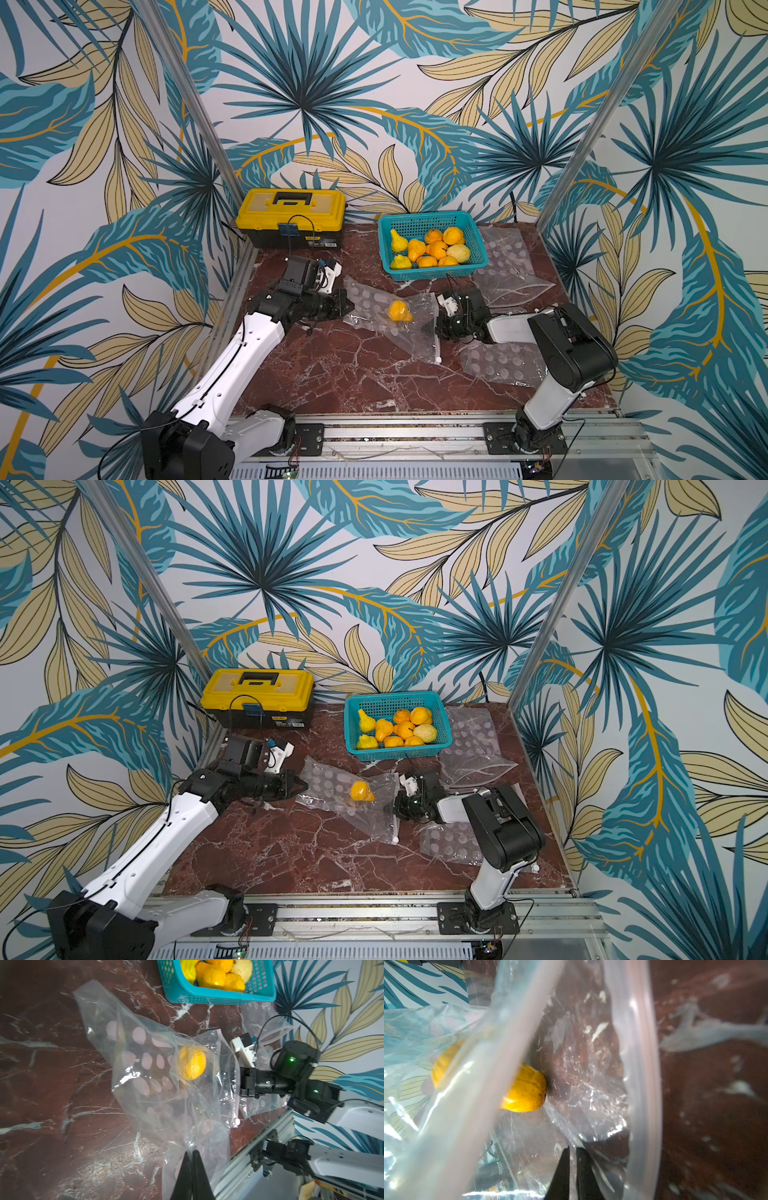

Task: Open the zip-top bag and take out the pear
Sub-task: Adjust the zipper food storage bag at the center of the board, then pick up the pear from the zipper food storage bag.

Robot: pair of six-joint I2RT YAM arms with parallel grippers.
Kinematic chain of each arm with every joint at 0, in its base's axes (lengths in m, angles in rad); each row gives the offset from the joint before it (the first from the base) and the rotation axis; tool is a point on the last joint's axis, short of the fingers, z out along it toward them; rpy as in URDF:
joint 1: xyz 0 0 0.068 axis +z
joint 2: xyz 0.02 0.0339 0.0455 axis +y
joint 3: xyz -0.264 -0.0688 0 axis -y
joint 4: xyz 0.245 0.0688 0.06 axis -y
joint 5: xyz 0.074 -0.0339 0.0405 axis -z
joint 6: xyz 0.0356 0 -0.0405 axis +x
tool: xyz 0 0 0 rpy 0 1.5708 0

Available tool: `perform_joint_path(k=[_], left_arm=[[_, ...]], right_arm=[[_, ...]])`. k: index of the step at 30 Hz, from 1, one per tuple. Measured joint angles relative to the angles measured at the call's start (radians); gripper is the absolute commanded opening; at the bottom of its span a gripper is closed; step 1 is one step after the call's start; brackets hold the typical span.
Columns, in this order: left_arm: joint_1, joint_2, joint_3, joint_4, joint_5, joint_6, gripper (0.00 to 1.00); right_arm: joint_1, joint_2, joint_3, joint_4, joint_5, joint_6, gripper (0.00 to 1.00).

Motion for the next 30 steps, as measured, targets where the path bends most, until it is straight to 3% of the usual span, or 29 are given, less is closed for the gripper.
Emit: perform_joint_path(k=[5, 9, 15, 18, 25, 30], left_arm=[[0.005, 0.023, -0.090, -0.006, -0.134, 0.019, 0.00], [0.012, 0.118, -0.113, -0.012, -0.187, 0.032, 0.05], [0.014, 0.151, -0.084, -0.025, -0.245, 0.047, 0.35], [0.014, 0.129, -0.016, -0.025, -0.267, 0.051, 0.42], [0.009, 0.106, 0.128, -0.007, -0.240, 0.039, 0.43], [-0.063, 0.150, 0.138, 0.030, -0.233, 0.006, 0.43]], right_arm=[[0.000, -0.003, 0.002, -0.009, 0.002, -0.004, 0.13], [0.002, -0.003, 0.008, -0.022, 0.002, -0.004, 0.13], [0.016, -0.006, 0.035, -0.071, 0.022, -0.003, 0.14], [0.037, -0.018, 0.051, -0.113, 0.048, -0.004, 0.16], [0.075, -0.048, 0.083, -0.230, 0.111, -0.014, 0.17], [0.087, -0.059, 0.098, -0.281, 0.137, -0.016, 0.18]])
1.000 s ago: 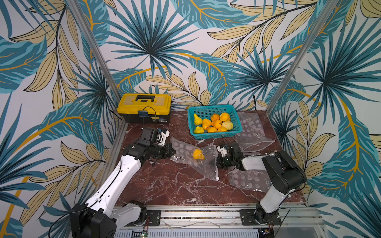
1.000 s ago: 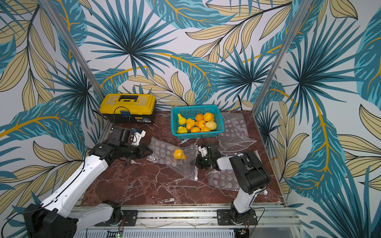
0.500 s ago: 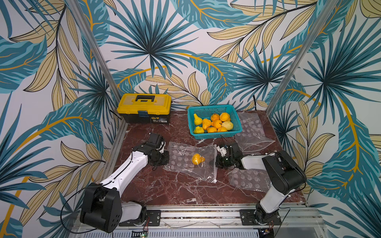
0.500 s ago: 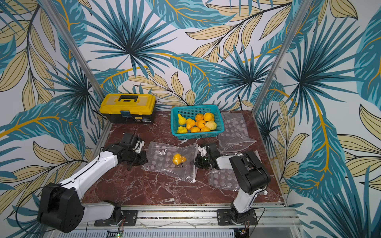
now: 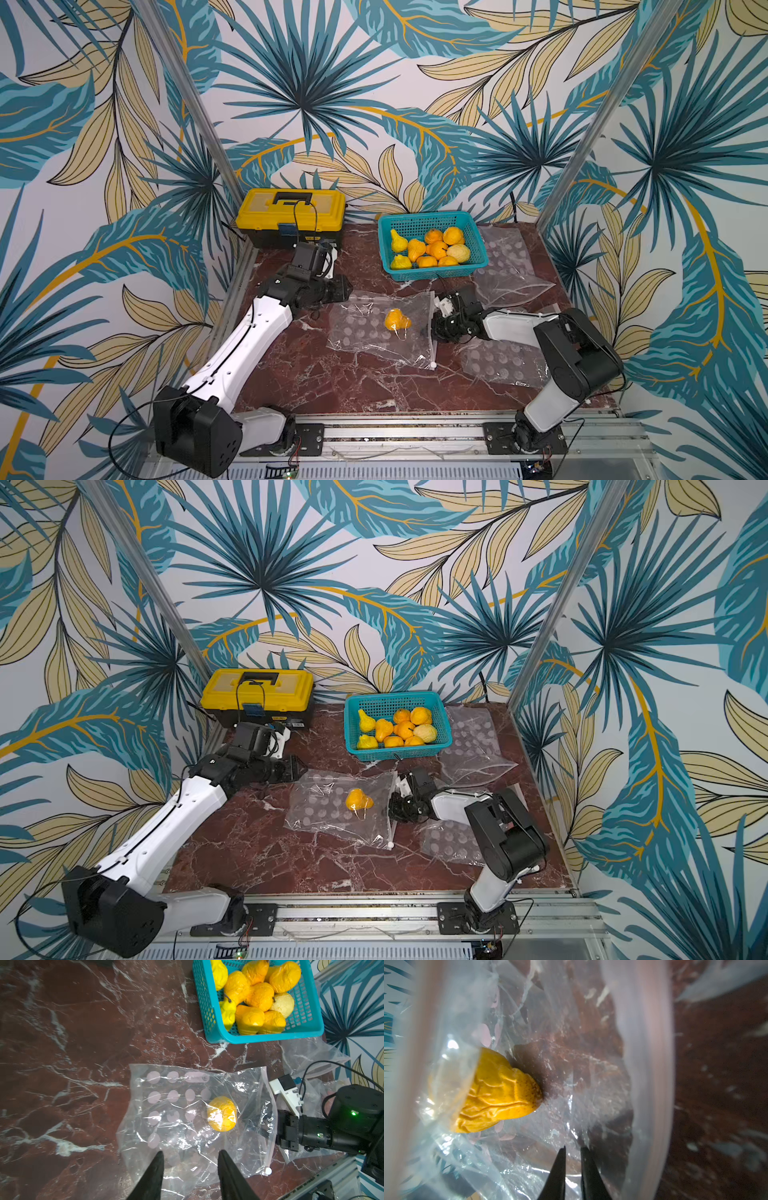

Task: Open the zip-top bag and take out the pear
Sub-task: Pick up the pear from the zipper food storage bag.

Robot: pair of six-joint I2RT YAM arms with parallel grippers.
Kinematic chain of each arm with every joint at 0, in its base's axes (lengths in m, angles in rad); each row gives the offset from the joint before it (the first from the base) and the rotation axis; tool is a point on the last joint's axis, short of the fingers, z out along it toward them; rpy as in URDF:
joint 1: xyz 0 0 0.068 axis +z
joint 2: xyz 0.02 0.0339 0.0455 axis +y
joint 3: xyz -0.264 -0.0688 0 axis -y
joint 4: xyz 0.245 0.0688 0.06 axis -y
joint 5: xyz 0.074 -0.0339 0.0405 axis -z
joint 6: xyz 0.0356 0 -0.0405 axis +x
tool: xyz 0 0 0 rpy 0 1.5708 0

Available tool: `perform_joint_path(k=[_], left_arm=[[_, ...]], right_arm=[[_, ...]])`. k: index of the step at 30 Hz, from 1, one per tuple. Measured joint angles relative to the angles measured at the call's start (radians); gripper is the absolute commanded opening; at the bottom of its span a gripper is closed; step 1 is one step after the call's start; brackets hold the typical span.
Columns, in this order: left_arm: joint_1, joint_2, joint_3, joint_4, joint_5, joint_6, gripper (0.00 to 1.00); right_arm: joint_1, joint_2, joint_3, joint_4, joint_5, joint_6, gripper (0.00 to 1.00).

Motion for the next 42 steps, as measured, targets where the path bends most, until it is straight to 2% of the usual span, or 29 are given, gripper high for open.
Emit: perform_joint_path(k=[4, 11, 24, 30, 34, 42], left_arm=[[-0.044, 0.040, -0.068, 0.083, -0.002, -0.027, 0.43], [-0.046, 0.085, -0.214, 0.221, -0.004, -0.065, 0.42], [-0.048, 0.195, -0.282, 0.344, 0.029, -0.083, 0.36], [-0.051, 0.276, -0.303, 0.385, 0.064, -0.085, 0.32], [-0.061, 0.352, -0.307, 0.399, 0.095, -0.078, 0.29], [-0.089, 0.377, -0.313, 0.476, 0.138, -0.069, 0.26]], right_arm=[[0.016, 0.000, 0.028, -0.042, 0.032, -0.015, 0.18], [0.050, -0.001, 0.093, -0.115, 0.096, -0.043, 0.18], [0.078, -0.096, 0.107, -0.229, 0.171, -0.074, 0.19], [0.095, -0.132, 0.123, -0.253, 0.210, -0.103, 0.25], [0.100, -0.155, 0.124, -0.244, 0.239, -0.143, 0.26], [0.100, -0.170, 0.098, -0.133, 0.270, -0.266, 0.30]])
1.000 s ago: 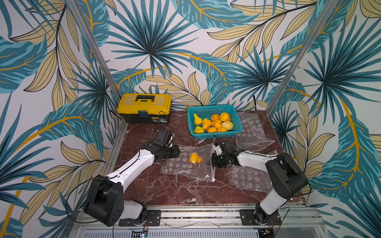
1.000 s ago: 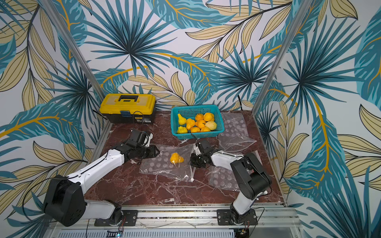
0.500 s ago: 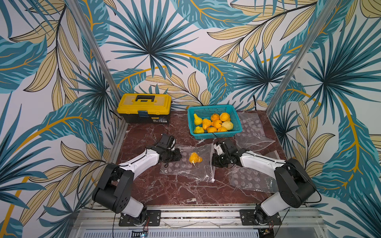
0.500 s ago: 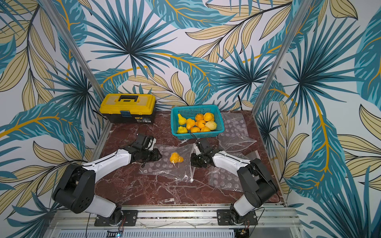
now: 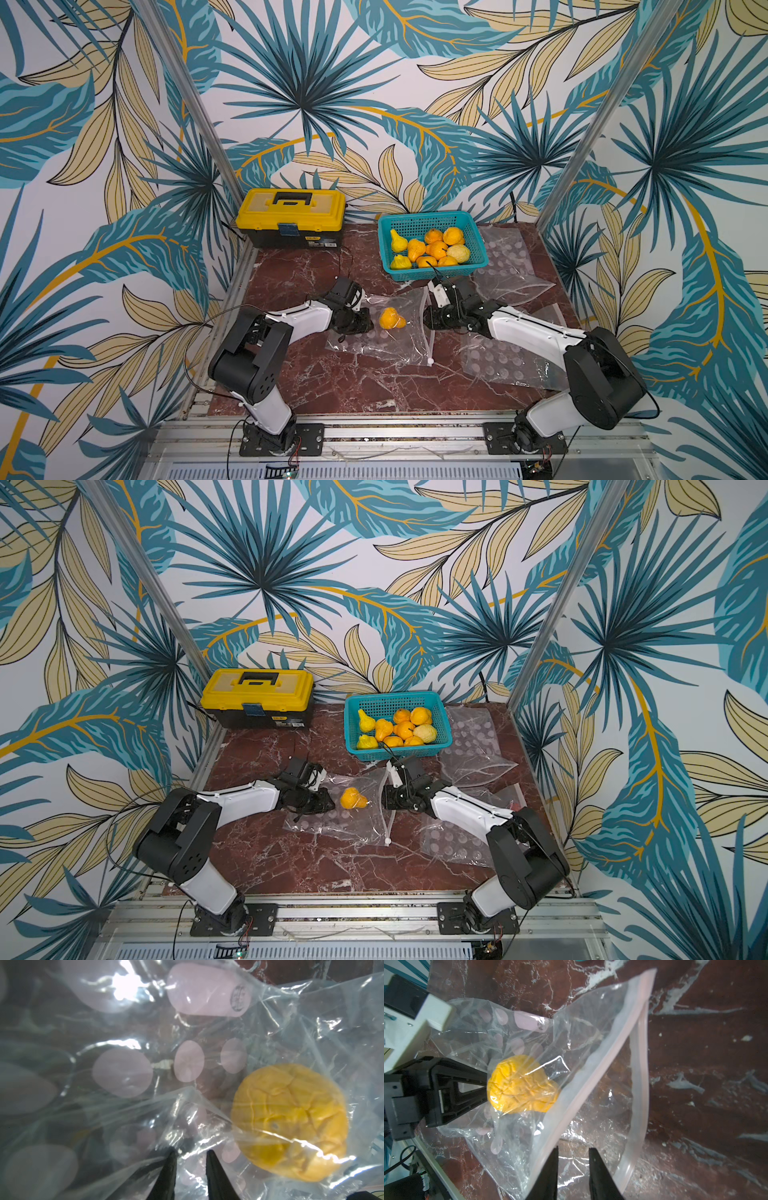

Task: Open the zip-top bag and take out the pear
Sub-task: Pick up the pear from the zipper food storage bag.

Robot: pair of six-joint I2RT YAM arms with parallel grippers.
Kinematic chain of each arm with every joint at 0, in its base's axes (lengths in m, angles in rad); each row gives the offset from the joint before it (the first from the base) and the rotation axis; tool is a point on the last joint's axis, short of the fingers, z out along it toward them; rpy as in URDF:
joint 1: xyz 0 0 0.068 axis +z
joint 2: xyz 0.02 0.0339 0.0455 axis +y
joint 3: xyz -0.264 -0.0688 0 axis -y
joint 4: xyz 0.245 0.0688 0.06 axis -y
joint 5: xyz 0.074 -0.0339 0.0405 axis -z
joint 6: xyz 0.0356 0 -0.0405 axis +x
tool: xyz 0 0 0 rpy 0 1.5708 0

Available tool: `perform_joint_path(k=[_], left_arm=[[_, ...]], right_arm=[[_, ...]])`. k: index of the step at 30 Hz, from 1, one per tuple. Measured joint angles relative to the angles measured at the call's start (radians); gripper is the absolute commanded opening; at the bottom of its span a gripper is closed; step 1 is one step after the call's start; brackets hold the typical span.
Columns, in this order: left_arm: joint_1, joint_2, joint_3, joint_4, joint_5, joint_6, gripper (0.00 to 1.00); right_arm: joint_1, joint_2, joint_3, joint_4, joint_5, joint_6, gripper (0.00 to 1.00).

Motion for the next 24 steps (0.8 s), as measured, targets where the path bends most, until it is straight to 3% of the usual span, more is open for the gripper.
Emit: perform_joint_path(k=[10, 24], left_arm=[[-0.008, -0.018, -0.045, 0.057, 0.015, 0.015, 0.22], [-0.010, 0.016, 0.000, -0.011, 0.038, 0.099, 0.04]], right_arm=[[0.001, 0.027, -0.050, 0.198, -0.047, -0.122, 0.49], [0.057, 0.285, -0.056, 0.532, -0.227, -0.345, 0.74]])
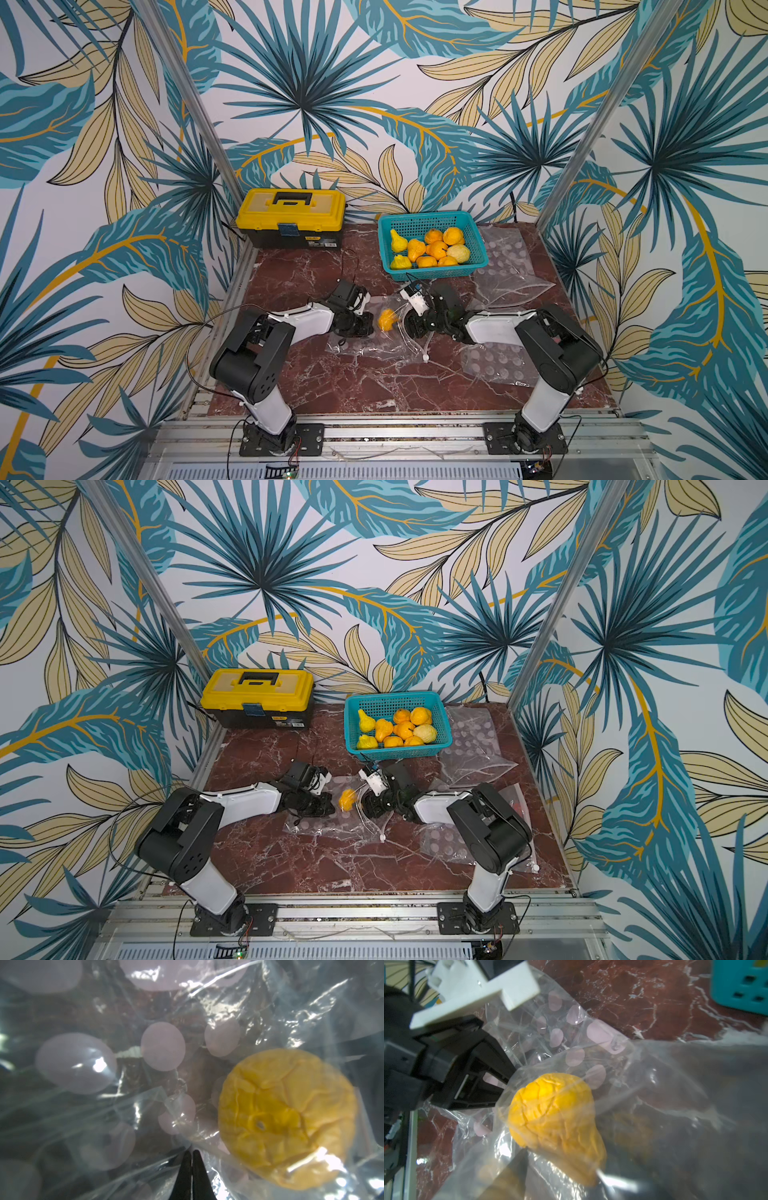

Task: Open the zip-top bag and take out the pear
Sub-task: Pick up the pear from the zipper food storage bag.

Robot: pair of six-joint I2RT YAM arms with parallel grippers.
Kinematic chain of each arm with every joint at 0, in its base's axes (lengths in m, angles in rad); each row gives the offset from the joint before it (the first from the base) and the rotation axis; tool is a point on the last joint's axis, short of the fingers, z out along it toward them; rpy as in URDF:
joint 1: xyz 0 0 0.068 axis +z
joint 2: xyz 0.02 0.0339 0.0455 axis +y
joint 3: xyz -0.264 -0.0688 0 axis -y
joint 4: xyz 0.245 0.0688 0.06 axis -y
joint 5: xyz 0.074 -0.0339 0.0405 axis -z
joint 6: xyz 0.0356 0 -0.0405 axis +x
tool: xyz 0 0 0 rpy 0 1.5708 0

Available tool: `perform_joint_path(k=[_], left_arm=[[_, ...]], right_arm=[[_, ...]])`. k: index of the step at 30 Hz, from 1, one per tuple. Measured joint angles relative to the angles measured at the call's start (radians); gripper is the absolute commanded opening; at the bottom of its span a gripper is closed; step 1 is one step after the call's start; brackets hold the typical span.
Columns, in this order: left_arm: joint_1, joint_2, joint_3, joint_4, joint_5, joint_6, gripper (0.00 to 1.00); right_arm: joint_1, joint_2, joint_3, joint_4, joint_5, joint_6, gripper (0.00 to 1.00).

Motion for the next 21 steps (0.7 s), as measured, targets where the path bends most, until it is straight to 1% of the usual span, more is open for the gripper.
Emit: perform_joint_path(k=[7, 9, 10, 14, 18, 21], left_arm=[[0.000, 0.045, 0.062, -0.059, 0.037, 0.065, 0.01], [0.000, 0.049, 0.068, -0.071, 0.042, 0.078, 0.00], [0.000, 0.050, 0.070, -0.076, 0.045, 0.083, 0.00], [0.000, 0.050, 0.071, -0.084, 0.053, 0.092, 0.00], [0.000, 0.050, 0.071, -0.091, 0.051, 0.092, 0.01], [0.000, 0.050, 0.071, -0.095, 0.048, 0.091, 0.01]], right_arm=[[0.031, 0.087, 0.058, 0.061, -0.040, -0.096, 0.78], [0.032, 0.108, 0.084, 0.062, -0.047, -0.107, 0.81], [0.032, 0.119, 0.098, 0.062, -0.052, -0.111, 0.80], [0.033, 0.141, 0.134, 0.050, -0.065, -0.124, 0.67], [0.034, 0.122, 0.137, 0.000, -0.045, -0.129, 0.63], [0.034, 0.054, 0.103, -0.051, 0.003, -0.121, 0.62]])
